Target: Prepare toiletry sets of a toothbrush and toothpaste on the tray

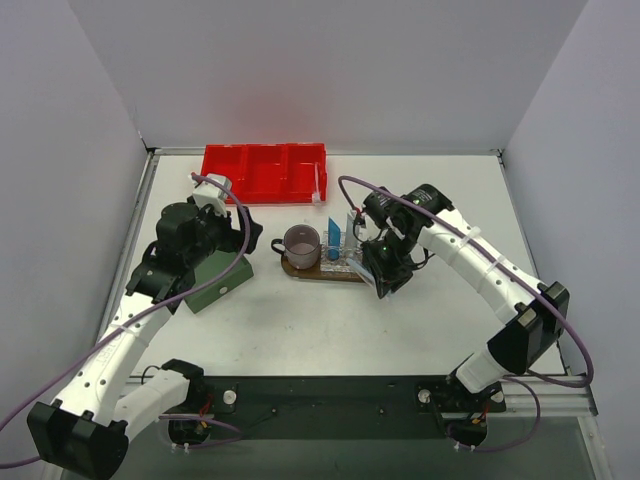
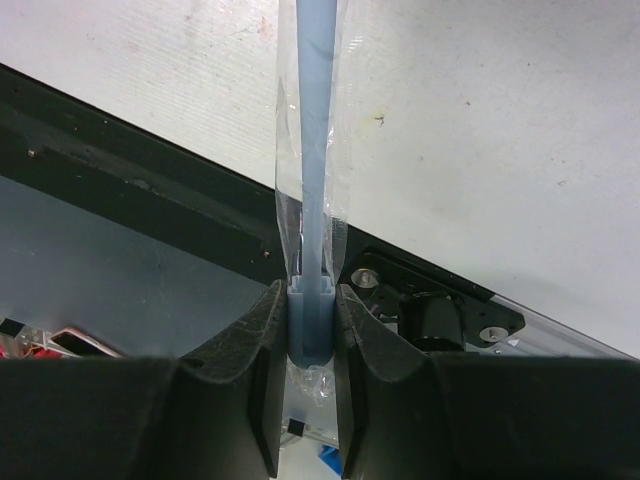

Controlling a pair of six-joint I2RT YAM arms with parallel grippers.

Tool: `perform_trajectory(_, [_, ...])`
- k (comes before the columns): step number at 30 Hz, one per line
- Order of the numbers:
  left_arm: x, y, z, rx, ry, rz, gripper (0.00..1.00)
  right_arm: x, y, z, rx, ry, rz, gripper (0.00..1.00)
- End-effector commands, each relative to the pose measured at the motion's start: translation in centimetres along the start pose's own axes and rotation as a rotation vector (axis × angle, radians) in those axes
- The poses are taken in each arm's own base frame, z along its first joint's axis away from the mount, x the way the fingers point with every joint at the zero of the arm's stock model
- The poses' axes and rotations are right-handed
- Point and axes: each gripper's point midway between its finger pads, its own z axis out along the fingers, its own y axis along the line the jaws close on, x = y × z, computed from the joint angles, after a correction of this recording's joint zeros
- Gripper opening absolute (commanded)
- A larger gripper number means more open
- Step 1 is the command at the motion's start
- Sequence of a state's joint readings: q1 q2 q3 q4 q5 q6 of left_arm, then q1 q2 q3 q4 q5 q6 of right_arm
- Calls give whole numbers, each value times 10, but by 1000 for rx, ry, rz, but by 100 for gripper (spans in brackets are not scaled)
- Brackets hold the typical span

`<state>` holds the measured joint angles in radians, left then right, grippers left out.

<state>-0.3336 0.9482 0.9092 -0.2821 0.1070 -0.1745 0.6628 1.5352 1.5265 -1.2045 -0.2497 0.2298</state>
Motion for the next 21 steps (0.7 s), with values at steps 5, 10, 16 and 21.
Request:
perform_trajectory(5, [-10,-2,-6,0,-42,22,91,4,-1,-6,0,58,5,0])
perform_trajectory(10, [-11,-2,-6,-1,-47,24,91,-2,0,-4,1,62,3,0])
perform_trajectory(16, [-11,-3,-7,2,-46,24,91,-6,0,1,2,77,3,0])
perform_trajectory(21, [-10,-3,-7,4,-46,25,91,-9,1,4,2,88,5,0])
